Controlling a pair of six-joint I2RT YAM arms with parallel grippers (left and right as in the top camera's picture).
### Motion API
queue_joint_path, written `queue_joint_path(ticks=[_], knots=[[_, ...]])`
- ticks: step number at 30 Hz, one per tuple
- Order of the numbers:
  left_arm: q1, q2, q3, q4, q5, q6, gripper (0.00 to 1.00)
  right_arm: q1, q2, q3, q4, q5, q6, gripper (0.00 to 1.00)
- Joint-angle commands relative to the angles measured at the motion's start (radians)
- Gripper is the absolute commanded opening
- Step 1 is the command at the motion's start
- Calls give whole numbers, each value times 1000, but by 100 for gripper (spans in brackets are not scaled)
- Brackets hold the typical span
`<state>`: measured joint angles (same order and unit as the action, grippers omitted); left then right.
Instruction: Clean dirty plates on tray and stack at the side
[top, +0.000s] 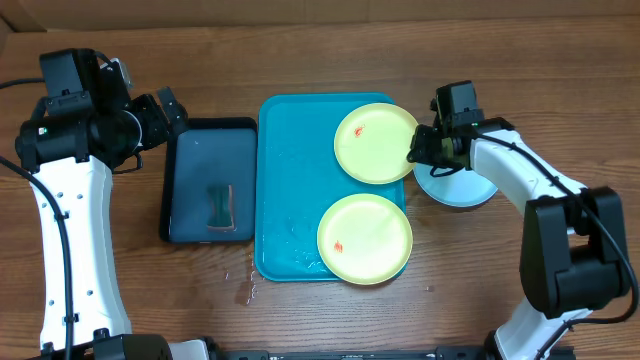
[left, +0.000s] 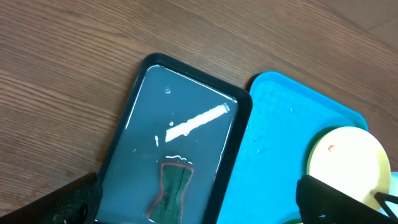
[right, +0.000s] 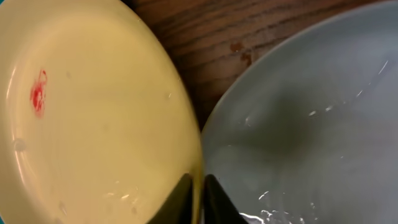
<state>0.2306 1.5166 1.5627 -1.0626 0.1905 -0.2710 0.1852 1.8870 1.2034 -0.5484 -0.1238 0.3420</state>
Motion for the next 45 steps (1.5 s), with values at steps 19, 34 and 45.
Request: queue_joint_path(ticks=[19, 34, 45], knots=[[-2, -13, 11, 0, 9, 2, 100, 206, 12, 92, 110, 118, -38, 4], [-2, -13, 11, 0, 9, 2, 100, 292, 53, 92, 164, 251, -97, 4], [-2, -13, 11, 0, 9, 2, 100, 291, 53, 92, 167, 245, -77, 41]])
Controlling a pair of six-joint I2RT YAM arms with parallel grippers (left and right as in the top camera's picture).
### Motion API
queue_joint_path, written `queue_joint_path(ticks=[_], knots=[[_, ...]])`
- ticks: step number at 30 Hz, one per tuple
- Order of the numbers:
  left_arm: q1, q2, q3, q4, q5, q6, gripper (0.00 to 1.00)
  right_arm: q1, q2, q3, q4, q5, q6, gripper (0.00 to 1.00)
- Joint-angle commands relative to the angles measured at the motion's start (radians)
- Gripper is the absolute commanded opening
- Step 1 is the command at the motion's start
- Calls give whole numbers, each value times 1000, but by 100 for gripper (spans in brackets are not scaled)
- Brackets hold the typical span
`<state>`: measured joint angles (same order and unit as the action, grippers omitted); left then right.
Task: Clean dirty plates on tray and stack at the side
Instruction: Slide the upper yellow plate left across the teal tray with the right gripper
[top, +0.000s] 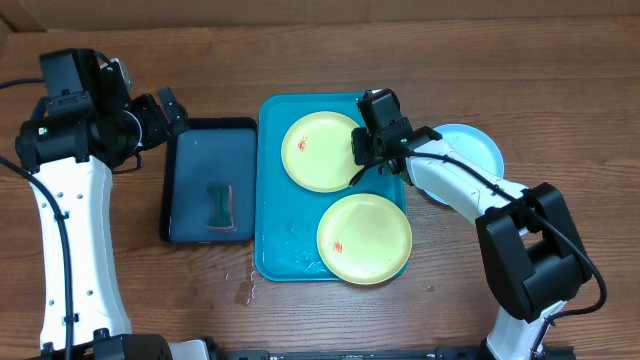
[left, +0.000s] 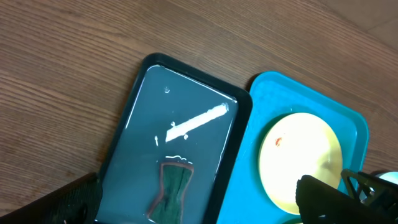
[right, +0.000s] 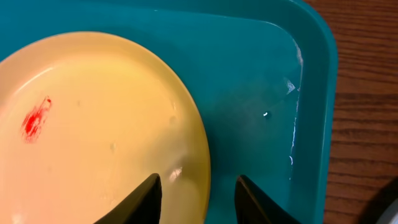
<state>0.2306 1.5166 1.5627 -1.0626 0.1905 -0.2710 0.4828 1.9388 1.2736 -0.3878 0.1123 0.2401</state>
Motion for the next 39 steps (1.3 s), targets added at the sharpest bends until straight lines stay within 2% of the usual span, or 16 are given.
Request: queue_joint_path(ticks=[1, 4, 9, 15, 25, 37, 39], knots=[[-2, -13, 11, 0, 9, 2, 100, -7, 1, 22, 2, -3, 26, 42], [-2, -13, 11, 0, 9, 2, 100, -7, 1, 22, -26, -46, 41, 42], [-2, -13, 11, 0, 8, 2, 100, -7, 1, 22, -63, -47, 171, 41], [-2, -13, 11, 0, 9, 2, 100, -7, 2, -1, -74, -48, 293, 33], [-2, -13, 11, 0, 9, 2, 100, -6, 9, -6, -106, -55, 294, 28], [-2, -13, 11, 0, 9, 2, 100, -4, 43, -7, -143, -96, 363, 26], [-2, -13, 11, 0, 9, 2, 100, -4, 53, -7, -144, -107, 363, 21]])
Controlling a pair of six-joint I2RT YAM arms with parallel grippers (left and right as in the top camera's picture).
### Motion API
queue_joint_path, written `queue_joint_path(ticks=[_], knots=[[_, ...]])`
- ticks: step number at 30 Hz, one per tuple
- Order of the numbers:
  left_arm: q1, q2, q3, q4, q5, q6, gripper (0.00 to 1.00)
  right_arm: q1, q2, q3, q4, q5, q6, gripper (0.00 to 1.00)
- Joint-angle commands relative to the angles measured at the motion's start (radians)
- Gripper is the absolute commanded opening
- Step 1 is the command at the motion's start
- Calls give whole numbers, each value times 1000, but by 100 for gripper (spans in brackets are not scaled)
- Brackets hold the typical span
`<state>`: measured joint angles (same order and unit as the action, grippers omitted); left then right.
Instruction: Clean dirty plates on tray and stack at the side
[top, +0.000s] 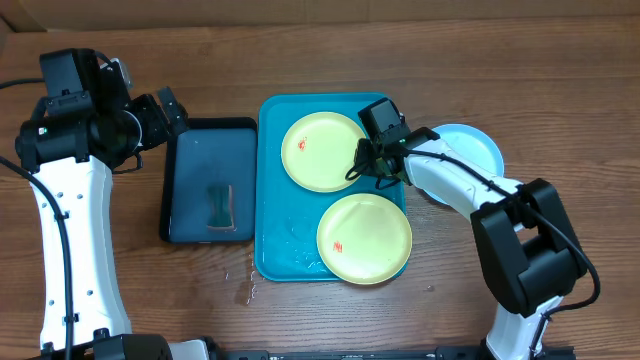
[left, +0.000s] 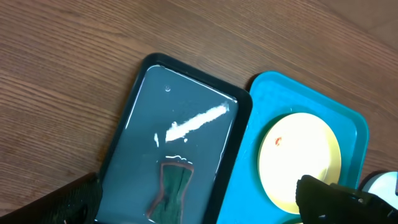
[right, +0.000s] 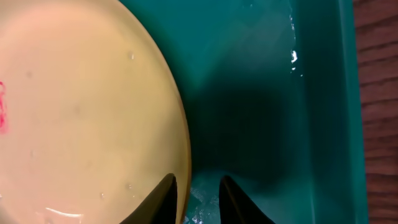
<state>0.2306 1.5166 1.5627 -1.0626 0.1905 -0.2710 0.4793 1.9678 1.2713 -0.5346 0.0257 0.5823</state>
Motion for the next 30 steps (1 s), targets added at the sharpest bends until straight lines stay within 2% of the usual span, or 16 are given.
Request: queue_joint_path(ticks=[1, 2, 4, 9, 10, 11, 13, 16, 25, 30], knots=[[-2, -13, 11, 0, 9, 2, 100, 0, 28, -5, 2, -21, 20, 15], [-2, -13, 11, 0, 9, 2, 100, 0, 28, -5, 2, -20, 20, 4], [-2, -13, 11, 0, 9, 2, 100, -1, 24, 3, 5, -15, 11, 4], [-2, -13, 11, 0, 9, 2, 100, -10, 14, 75, -31, -13, -126, 4], [-2, -13, 11, 0, 9, 2, 100, -10, 14, 89, -44, -13, -140, 4], [-2, -13, 11, 0, 9, 2, 100, -10, 14, 97, -48, -13, -142, 9], [-2, -13, 11, 0, 9, 2, 100, -10, 14, 97, -42, -13, -142, 23], [-2, -13, 11, 0, 9, 2, 100, -9, 25, 97, -31, -13, -138, 28], [-2, -13, 11, 0, 9, 2, 100, -9, 39, 89, -58, -13, -114, 27], [-2, -13, 11, 0, 9, 2, 100, -8, 39, 85, -80, -13, -60, 17]])
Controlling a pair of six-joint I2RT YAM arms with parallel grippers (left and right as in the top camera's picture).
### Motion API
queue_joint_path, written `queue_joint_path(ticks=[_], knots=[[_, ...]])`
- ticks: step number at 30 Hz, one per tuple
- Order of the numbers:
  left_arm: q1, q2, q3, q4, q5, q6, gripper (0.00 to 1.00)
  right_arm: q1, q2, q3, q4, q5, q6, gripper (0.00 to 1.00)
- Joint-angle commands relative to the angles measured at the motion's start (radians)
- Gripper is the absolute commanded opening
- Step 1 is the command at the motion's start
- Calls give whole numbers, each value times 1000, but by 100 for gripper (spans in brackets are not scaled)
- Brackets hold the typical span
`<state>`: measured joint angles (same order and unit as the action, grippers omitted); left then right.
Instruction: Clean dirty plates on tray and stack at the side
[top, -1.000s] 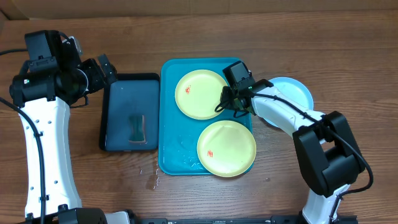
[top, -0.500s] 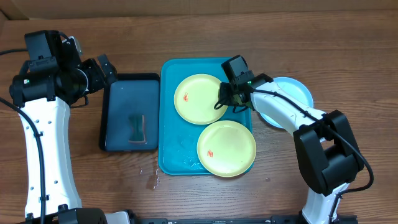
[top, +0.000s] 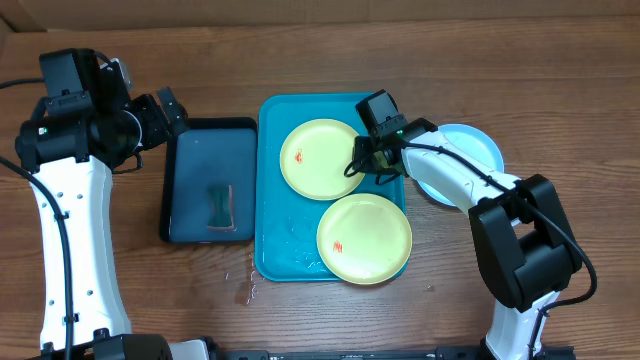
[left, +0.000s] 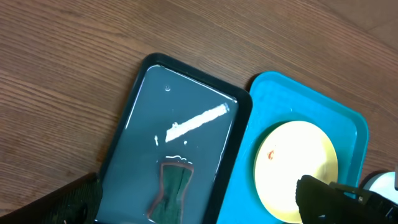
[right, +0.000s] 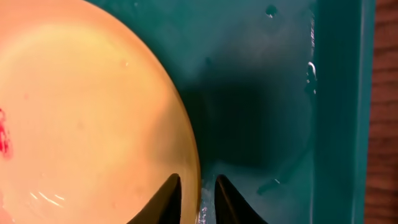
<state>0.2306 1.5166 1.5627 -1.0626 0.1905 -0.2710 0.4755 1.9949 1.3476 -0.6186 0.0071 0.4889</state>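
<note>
Two yellow plates with red stains lie on the teal tray (top: 272, 215): the upper plate (top: 318, 157) and the lower plate (top: 364, 238). My right gripper (top: 362, 163) is at the upper plate's right rim. In the right wrist view its fingertips (right: 173, 186) stand a little apart on either side of that rim (right: 194, 168), low over the wet tray floor. My left gripper (top: 165, 112) hangs wide open, holding nothing, above the top left of the black tray (top: 195, 150). A light blue plate (top: 468, 150) rests on the table right of the teal tray.
The black tray holds water and a green sponge (top: 219, 205), which also shows in the left wrist view as the sponge (left: 171, 190). Water drops lie on the table by the teal tray's front left corner (top: 245, 285). Bare wooden table surrounds the trays.
The upper yellow plate has shifted slightly left and toward the front of the tray. My right gripper's fingers stand closer together around its rim. The left arm has not moved.
First my right gripper was shut on the upper yellow plate, which overhung the tray's right edge next to the blue plate. Then the plate lay fully inside the tray with the gripper open beside it. The fingers then narrowed around the rim, and the plate sits further left now.
</note>
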Motion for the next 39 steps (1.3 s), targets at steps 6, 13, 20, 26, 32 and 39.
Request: queue_joint_path(ticks=[6, 13, 20, 26, 32, 39], knots=[[-2, -13, 11, 0, 9, 2, 100, -3, 15, -4, 18, 5, 35, 12], [-2, -13, 11, 0, 9, 2, 100, -3, 15, -4, 22, -21, 36, 5], [-2, -13, 11, 0, 9, 2, 100, -3, 16, -5, 6, -21, 36, 10], [-2, -13, 11, 0, 9, 2, 100, -3, 16, -6, 6, -21, 40, 10], [-2, -13, 11, 0, 9, 2, 100, -3, 16, -6, 7, -21, 47, 10], [-2, -13, 11, 17, 14, 0, 100, -3, 16, -9, 7, -21, 47, 14]])
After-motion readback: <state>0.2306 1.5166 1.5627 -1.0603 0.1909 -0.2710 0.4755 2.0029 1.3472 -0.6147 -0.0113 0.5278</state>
